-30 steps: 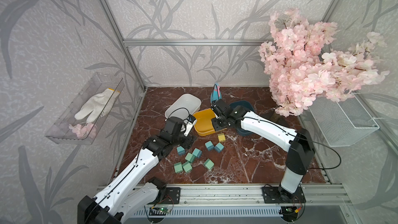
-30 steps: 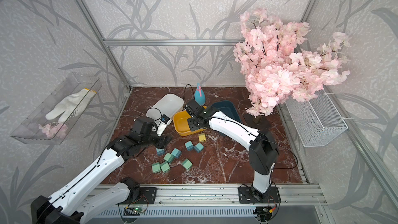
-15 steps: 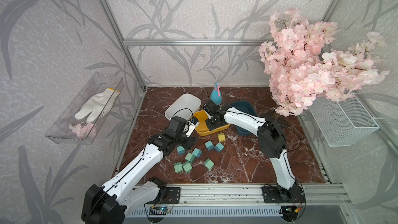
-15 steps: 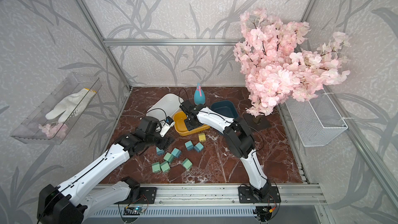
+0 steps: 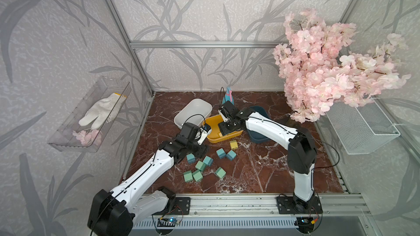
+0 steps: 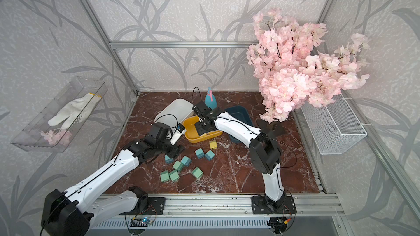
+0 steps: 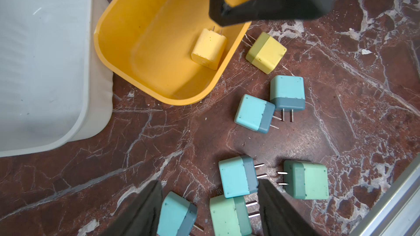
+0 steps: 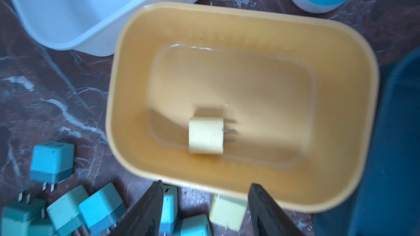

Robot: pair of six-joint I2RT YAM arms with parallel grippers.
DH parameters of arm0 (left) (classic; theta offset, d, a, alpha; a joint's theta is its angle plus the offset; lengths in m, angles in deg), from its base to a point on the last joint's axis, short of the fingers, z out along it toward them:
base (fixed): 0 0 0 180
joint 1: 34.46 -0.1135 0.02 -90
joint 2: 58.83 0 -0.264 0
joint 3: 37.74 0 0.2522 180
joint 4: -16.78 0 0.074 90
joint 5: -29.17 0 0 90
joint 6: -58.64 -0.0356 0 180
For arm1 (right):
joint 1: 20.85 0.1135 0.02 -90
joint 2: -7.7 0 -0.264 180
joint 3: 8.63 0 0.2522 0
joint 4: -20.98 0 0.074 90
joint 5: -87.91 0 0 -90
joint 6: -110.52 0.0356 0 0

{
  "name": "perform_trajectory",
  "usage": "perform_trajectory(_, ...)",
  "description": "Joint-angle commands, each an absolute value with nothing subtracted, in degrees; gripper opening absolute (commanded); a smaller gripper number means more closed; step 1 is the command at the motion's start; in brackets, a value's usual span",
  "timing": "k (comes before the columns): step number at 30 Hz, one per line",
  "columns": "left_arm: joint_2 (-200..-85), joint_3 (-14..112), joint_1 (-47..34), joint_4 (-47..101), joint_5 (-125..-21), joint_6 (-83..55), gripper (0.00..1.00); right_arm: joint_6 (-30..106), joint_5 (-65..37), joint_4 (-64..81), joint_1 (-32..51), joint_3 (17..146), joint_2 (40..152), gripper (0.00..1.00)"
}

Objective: Place the plugs by color into the storage box
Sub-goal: Place the plug in the storage box.

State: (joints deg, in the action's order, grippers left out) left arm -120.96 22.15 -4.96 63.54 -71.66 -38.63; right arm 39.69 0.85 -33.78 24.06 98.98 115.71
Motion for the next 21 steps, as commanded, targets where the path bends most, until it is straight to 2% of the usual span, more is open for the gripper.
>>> perform_trajectory(1, -121.37, 26.31, -2.73, 68.01, -71.64, -32.2, 0.69, 42.1, 1.81, -29.29, 23.9, 91.86, 105.07, 0.64)
perform_trajectory(4, -122.32, 29.9, 0.61, 73.42, -70.51, -24.64, 0.67, 43.21, 3.93, -25.27, 23.89, 82.64, 96.57, 0.64)
perform_trajectory(8, -124.22, 34.84, 7.74, 80.97, -67.23, -15.57, 0.85, 44.63, 6.8, -21.96, 23.8, 72.85, 88.1, 0.64)
perform_trajectory(9, -124.47, 35.22, 9.73, 81.94, -65.86, -13.8, 0.96, 44.81, 7.56, -21.22, 23.8, 70.97, 86.58, 0.64)
perform_trajectory(10, -124.79, 35.46, 12.09, 82.92, -64.43, -11.26, 1.0, 45.1, 8.31, -20.5, 23.8, 68.97, 84.98, 0.65)
perform_trajectory(14, -125.69, 33.52, 19.46, 82.04, -63.77, -2.5, 1.0, 45.83, 11.09, -19.13, 23.46, 63.61, 80.2, 0.66)
perform_trajectory(21, -130.26, 29.55, 23.54, 80.61, -60.57, 7.23, 0.99, 45.05, 16.28, -17.64, 23.25, 59.02, 73.1, 0.66)
